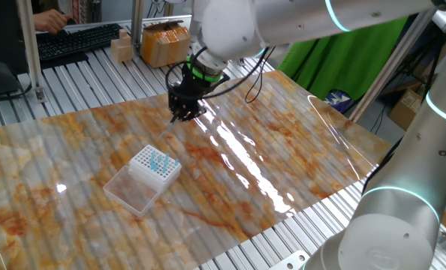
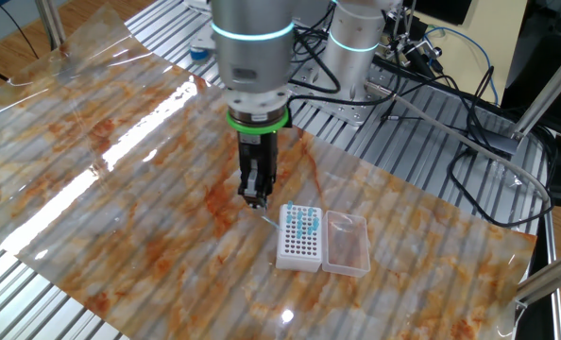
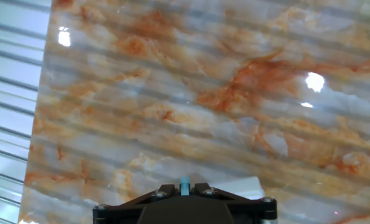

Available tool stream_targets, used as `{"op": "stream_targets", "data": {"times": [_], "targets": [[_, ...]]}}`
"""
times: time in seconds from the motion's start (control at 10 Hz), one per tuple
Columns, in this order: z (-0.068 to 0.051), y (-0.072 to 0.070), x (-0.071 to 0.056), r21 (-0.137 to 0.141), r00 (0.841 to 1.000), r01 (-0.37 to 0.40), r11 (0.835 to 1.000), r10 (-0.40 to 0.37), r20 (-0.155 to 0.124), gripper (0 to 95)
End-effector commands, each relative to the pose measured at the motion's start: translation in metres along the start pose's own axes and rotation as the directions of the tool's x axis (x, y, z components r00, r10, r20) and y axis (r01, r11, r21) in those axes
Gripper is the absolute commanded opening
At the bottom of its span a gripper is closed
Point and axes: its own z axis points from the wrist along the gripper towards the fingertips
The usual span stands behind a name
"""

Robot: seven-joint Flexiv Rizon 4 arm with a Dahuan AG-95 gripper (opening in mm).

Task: Insert a medium pipette tip into the holder for medium pipette tips

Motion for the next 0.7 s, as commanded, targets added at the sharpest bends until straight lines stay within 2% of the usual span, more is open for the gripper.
{"op": "stream_targets", "data": {"times": [0.1,0.4,0.7], "targets": [[0.0008,-0.0002,0.0040,-0.009,0.999,0.014,1.000,-0.014,0.030,0.0],[-0.0001,0.0029,0.0053,-0.028,0.998,0.027,0.999,-0.025,0.055,0.0],[-0.0001,0.0044,0.0056,-0.025,0.996,0.049,0.998,-0.047,0.071,0.0]]}}
